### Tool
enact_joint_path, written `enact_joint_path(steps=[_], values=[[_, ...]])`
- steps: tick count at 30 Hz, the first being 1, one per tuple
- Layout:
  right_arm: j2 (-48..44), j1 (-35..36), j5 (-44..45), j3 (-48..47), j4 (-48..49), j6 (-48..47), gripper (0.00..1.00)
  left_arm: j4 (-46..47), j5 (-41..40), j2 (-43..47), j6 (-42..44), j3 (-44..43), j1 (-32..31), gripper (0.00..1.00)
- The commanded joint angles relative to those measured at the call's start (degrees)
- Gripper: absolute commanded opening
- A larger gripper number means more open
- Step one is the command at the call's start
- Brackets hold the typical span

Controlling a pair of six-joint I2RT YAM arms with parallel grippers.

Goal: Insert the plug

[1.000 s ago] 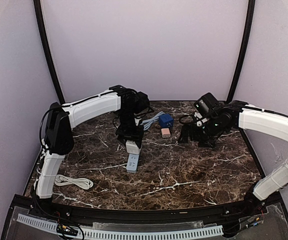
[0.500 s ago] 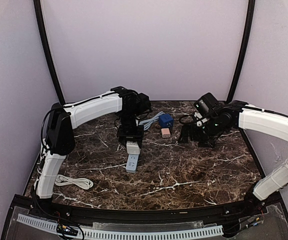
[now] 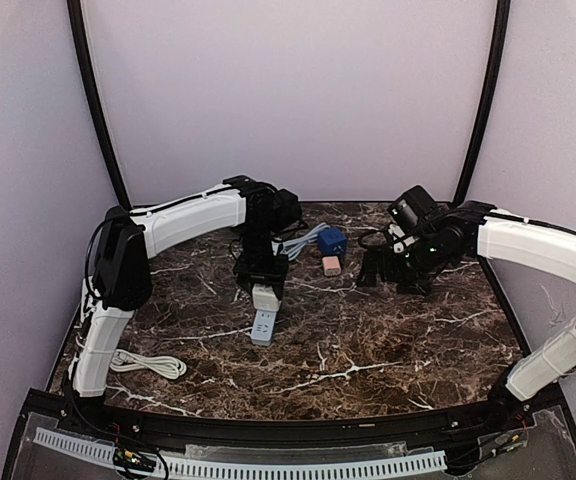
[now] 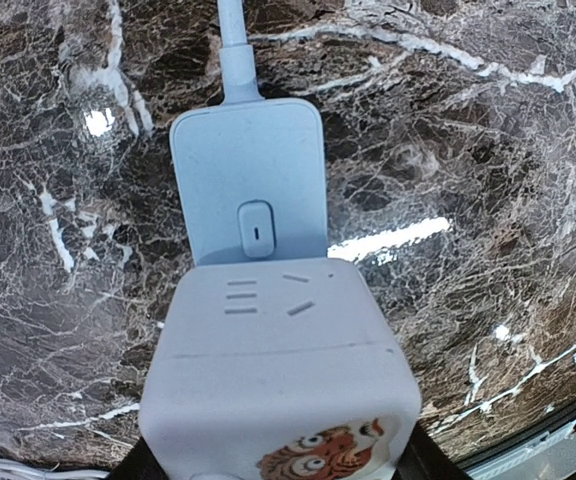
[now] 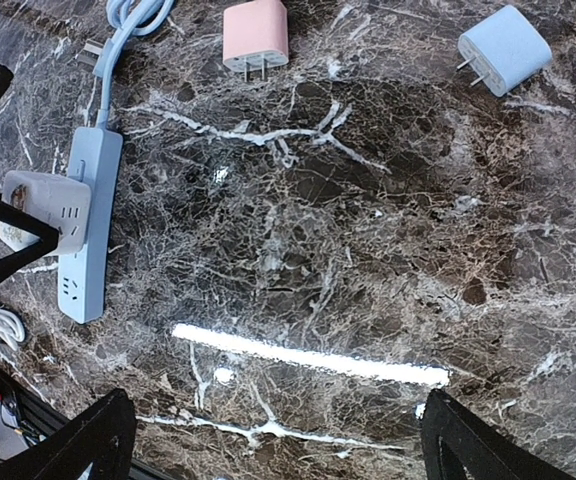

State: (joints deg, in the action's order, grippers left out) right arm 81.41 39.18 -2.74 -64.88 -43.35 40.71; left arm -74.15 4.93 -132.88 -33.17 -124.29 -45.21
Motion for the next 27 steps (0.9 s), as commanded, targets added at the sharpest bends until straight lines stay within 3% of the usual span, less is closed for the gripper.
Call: enact_joint_path(steps=[1,27], values=[[-1.28,-0.42,1.16,0.62,-0.43,-1.04,0.99,1.82,-0.08,-2.85,3.78,3.14,0.34,0.01],[2.00,-0.42,1.51,-0.51,-0.94,-2.21,0.99,-2.40,0.78,-13.18,2.80,-1.56,0.74,0.01]])
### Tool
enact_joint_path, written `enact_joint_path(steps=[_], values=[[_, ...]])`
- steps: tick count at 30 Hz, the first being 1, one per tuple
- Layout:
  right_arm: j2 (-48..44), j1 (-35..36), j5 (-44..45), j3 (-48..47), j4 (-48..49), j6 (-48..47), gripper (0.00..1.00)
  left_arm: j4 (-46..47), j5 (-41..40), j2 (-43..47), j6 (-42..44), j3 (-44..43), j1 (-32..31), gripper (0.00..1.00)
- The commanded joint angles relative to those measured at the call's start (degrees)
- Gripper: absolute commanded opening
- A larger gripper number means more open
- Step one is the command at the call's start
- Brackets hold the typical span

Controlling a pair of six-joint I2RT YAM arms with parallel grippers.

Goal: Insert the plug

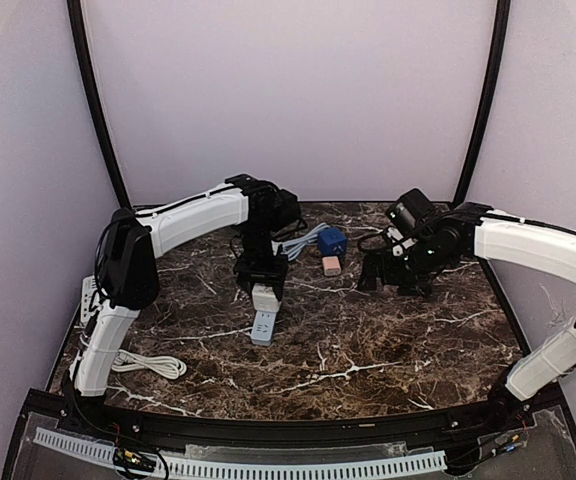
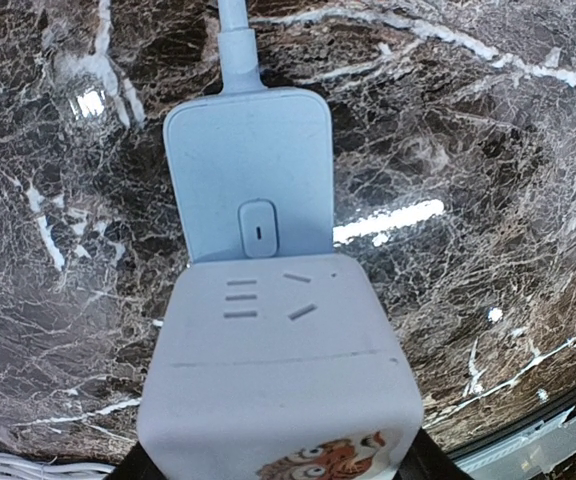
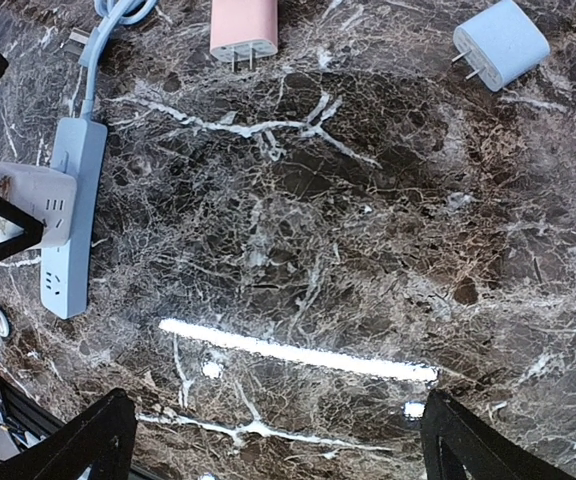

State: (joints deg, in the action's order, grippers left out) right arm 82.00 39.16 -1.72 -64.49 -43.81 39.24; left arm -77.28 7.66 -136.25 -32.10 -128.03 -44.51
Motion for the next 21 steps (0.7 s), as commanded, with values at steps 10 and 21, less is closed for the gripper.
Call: enact_joint_path(steps=[10,21], values=[[4.81,-0.42,0.57,-3.82,-0.58,-1.17,0.99,-2.97,-9.17,-12.90,0.74,0.33,0.05,0.01],[6.59,-0.51,0.66,-5.85,-1.13,-1.40,0.99,-3.18,-12.10,-15.25,-0.77,-1.16,0.06,0.01]])
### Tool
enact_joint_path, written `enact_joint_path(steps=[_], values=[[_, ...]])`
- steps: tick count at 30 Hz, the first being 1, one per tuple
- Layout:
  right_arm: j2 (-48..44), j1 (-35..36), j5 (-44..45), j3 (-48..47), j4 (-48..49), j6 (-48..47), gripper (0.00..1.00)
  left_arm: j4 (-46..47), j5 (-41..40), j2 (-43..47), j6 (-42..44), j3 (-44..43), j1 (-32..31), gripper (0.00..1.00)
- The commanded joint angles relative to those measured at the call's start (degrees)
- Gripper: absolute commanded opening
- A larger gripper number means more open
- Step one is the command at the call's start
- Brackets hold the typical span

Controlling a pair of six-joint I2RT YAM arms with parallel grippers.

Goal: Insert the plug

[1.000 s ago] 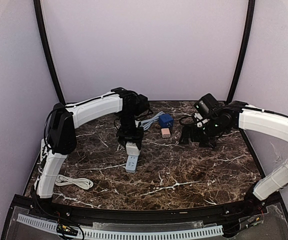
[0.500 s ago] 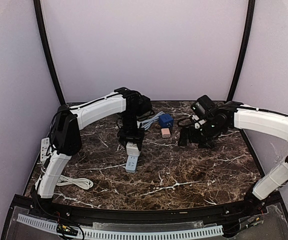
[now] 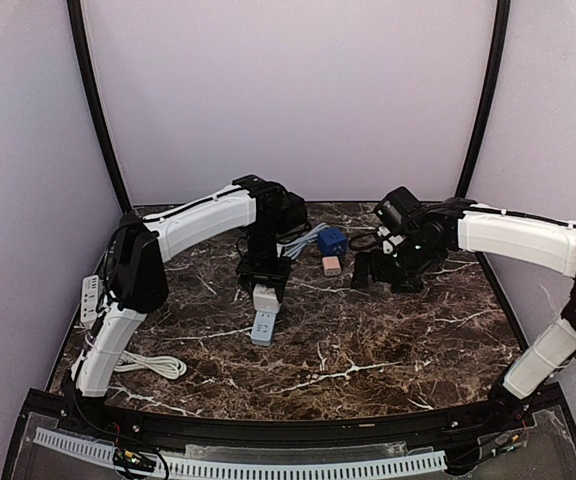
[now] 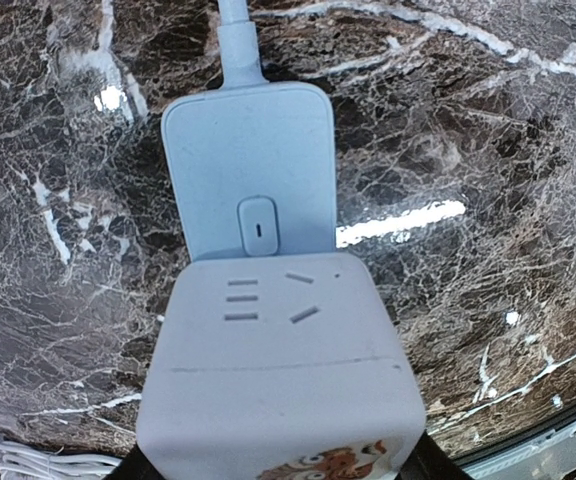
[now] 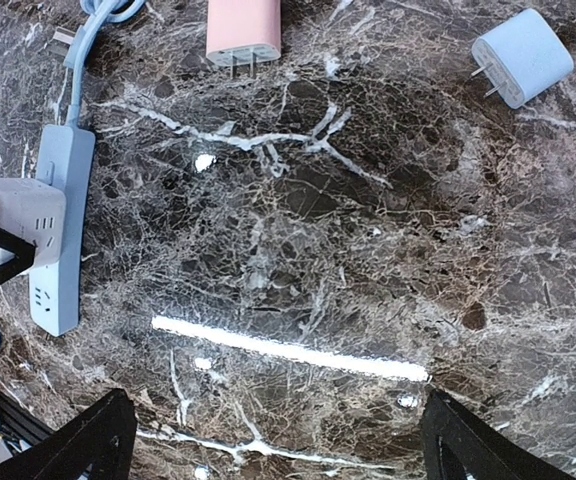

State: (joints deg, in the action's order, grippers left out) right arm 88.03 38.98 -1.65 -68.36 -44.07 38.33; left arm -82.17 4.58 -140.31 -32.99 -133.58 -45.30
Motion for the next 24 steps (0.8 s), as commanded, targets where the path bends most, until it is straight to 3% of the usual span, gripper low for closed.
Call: enact_joint_path(steps=[1,6,17,21,24], values=[[0.59,-0.33,0.61,-2.11,-0.91,-0.53,0.99,1.73,-8.86,-11.16,-0.23,4.25,0.88,0.01],[0.19,-0.36,1.12,-1.90,-1.01,-0.19,0.98,2.79,-8.09,-9.33,-0.29,5.53,0.90,0.02],[-2.35,-0.32,1.44,-0.41,-1.01,0.77,0.99,5.94,-7.62,-3.39,-0.10,9.09,0.83,0.23],[-3.38,-0.27,1.45,-0.04,-1.09,1.10,0.99,6.97,-7.65,-1.16,0.10,10.73,0.87,0.36],[-4.27,-0.34,1.39,0.30,-1.10,1.16,0.99,7.06,-7.70,0.21,0.64,10.96,0.88,0.55]])
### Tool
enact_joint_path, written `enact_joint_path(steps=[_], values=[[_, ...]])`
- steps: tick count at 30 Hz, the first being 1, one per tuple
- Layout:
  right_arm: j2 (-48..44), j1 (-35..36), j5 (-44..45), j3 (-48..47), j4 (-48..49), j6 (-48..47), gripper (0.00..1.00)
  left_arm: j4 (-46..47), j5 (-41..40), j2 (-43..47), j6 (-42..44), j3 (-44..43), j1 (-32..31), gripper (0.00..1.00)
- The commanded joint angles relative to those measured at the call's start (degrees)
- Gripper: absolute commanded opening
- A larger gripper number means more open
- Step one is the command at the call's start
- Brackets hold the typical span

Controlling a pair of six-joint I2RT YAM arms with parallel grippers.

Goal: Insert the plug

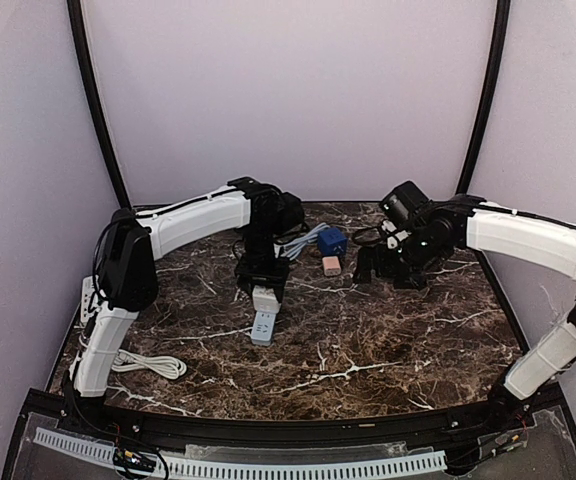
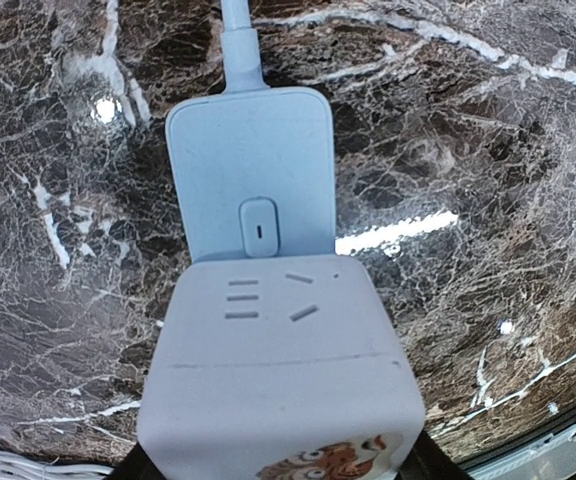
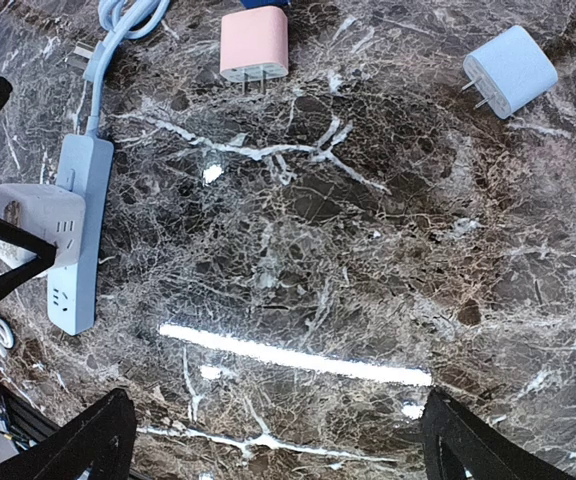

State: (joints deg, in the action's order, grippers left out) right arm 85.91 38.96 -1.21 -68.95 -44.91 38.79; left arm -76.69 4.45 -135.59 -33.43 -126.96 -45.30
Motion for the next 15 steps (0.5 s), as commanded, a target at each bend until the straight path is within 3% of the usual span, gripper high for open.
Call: enact_joint_path(steps=[1,9,15], values=[[-2.41,-0.27,1.00,0.99,-0.26,0.76,0.99,1.59,-7.73,-4.20,1.17,4.39,0.88,0.58],[-4.52,-0.34,2.38,1.71,-0.40,0.90,0.99,2.13,-6.92,1.69,1.66,4.21,0.74,0.94],[-5.18,-0.29,3.58,1.99,-0.66,0.70,0.99,2.81,-5.68,9.13,1.09,4.77,0.70,0.99]])
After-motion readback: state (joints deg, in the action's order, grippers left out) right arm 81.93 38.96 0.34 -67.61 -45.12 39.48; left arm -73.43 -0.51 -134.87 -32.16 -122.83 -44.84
